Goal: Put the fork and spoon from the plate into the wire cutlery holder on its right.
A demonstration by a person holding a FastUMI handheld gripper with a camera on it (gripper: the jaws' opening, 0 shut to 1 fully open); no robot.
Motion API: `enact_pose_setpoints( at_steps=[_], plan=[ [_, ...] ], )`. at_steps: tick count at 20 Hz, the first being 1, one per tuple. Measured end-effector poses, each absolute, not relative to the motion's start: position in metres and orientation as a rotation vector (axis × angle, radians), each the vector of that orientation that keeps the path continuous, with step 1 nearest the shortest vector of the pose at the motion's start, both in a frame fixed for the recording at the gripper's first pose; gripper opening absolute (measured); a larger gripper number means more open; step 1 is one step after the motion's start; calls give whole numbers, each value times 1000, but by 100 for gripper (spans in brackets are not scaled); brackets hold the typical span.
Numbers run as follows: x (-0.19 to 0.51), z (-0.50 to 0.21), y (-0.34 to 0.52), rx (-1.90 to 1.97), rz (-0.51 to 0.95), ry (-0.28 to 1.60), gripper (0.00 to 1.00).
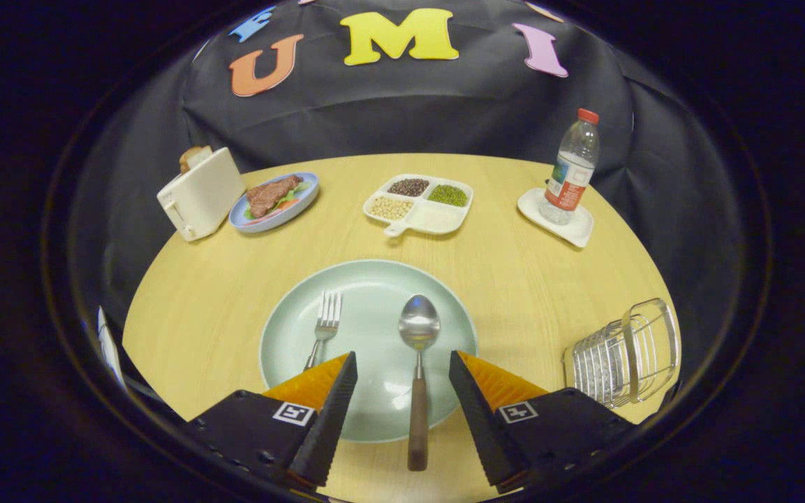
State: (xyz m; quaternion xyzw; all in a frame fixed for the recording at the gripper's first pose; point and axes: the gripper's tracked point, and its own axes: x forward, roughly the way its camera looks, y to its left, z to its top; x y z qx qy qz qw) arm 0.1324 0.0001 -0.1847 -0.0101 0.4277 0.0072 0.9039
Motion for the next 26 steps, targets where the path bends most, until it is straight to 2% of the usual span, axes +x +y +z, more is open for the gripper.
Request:
enact_pose_setpoints(
  at_steps=[2,4,7,8,9,10,11,12,13,14,15,16,26],
  plan=[
    [132,-194,2,5,3,946,73],
    [129,-203,-1,3,-35,1009,58],
    [129,-214,-9,-3,-94,1073,49],
    [129,-215,-7,12,-93,1090,38],
    [131,-218,-7,20,-96,1105,39],
    [131,-218,-6,44,-82,1108,31],
    [131,-217,-6,54,-90,1129,16],
    [132,-217,-6,61,-90,1135,10],
    [134,-213,-8,57,-92,1145,10],
    [132,-214,-8,61,-89,1147,5],
    [130,-218,-9,48,-93,1155,5],
    [130,-215,-10,37,-90,1153,1],
    [118,-165,-12,96,-40,1077,1]
  ],
)
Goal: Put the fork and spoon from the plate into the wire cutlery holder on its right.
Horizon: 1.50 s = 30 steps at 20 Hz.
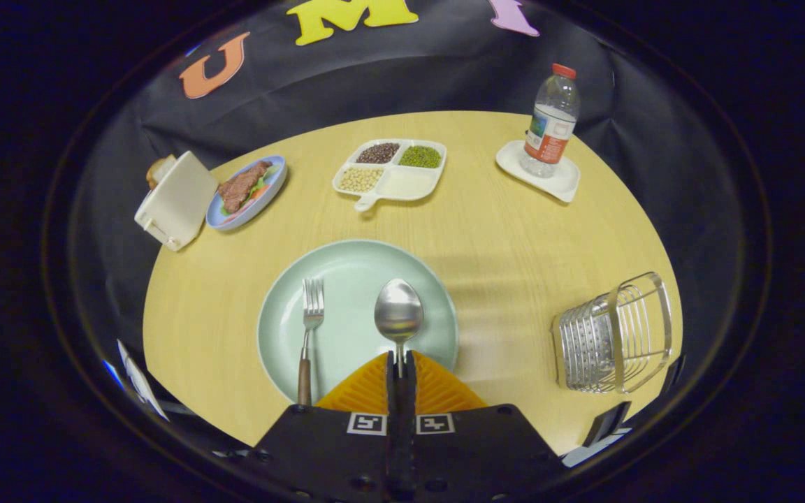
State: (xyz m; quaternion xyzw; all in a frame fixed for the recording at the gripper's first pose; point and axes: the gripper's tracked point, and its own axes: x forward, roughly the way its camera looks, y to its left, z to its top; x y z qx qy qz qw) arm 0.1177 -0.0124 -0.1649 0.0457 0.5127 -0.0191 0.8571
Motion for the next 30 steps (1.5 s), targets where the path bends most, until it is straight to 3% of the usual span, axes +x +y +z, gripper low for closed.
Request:
enact_pose_setpoints(
  at_steps=[10,17,30],
  plan=[
    [96,-104,-60,164,-25,995,1],
    [66,-66,-133,173,-96,919,1],
    [62,-106,-182,172,-174,1000,1]
  ],
)
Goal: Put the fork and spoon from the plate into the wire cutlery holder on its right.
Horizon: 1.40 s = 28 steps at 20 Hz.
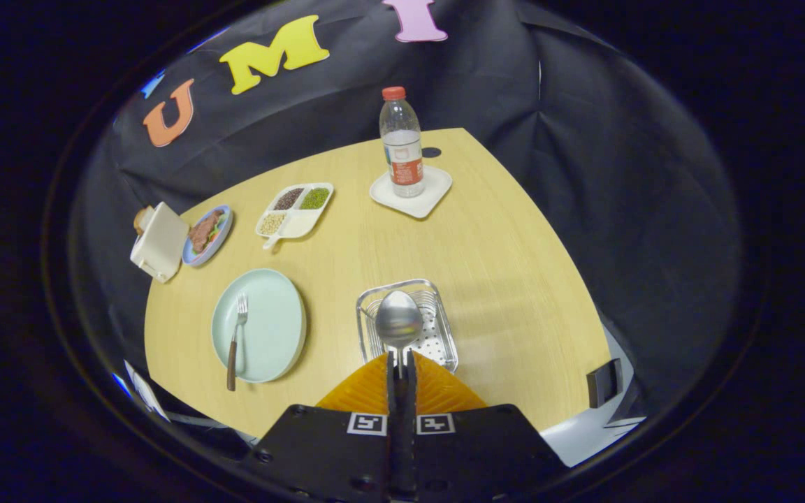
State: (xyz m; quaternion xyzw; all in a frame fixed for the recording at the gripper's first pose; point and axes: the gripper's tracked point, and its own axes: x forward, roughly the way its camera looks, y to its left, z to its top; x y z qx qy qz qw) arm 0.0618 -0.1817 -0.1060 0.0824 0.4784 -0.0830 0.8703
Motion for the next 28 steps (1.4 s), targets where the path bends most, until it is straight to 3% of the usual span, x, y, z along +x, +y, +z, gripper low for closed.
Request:
enact_pose_setpoints(
  at_steps=[12,14,17,23,28],
  plan=[
    [66,-91,-180,150,-184,942,7],
    [66,-85,-178,133,-184,922,23],
    [65,-75,-165,120,-163,900,35],
    [69,-59,-127,65,-121,845,78],
    [77,-67,-76,38,-68,847,87]
  ],
)
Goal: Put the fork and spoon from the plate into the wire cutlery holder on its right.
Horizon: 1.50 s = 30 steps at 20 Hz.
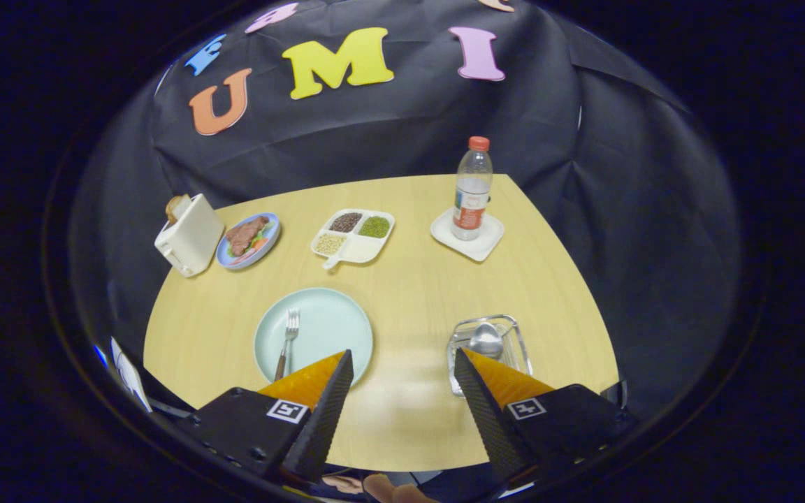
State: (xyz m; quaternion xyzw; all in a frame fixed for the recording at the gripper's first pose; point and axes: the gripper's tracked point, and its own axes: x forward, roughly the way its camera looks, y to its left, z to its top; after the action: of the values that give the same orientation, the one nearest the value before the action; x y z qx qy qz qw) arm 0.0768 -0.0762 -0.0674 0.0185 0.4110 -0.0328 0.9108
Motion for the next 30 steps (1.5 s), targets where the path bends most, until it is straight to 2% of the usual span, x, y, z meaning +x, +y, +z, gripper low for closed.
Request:
enact_pose_setpoints(
  at_steps=[5,7,10,20,23,24,25,26,27,28,29,30],
  plan=[
    [92,-98,-27,4,-17,891,88],
    [97,-114,-9,-7,-3,920,94],
    [107,-140,11,-10,11,972,95],
    [121,-202,73,31,81,1121,96],
    [123,-214,84,49,89,1150,93],
    [125,-220,85,46,86,1158,84],
    [125,-221,87,54,85,1168,80],
    [124,-224,88,56,80,1180,67],
    [124,-226,88,57,74,1193,64],
    [126,-225,86,45,60,1186,53],
    [127,-225,83,30,47,1184,48],
    [126,-227,84,28,40,1195,34]
  ],
)
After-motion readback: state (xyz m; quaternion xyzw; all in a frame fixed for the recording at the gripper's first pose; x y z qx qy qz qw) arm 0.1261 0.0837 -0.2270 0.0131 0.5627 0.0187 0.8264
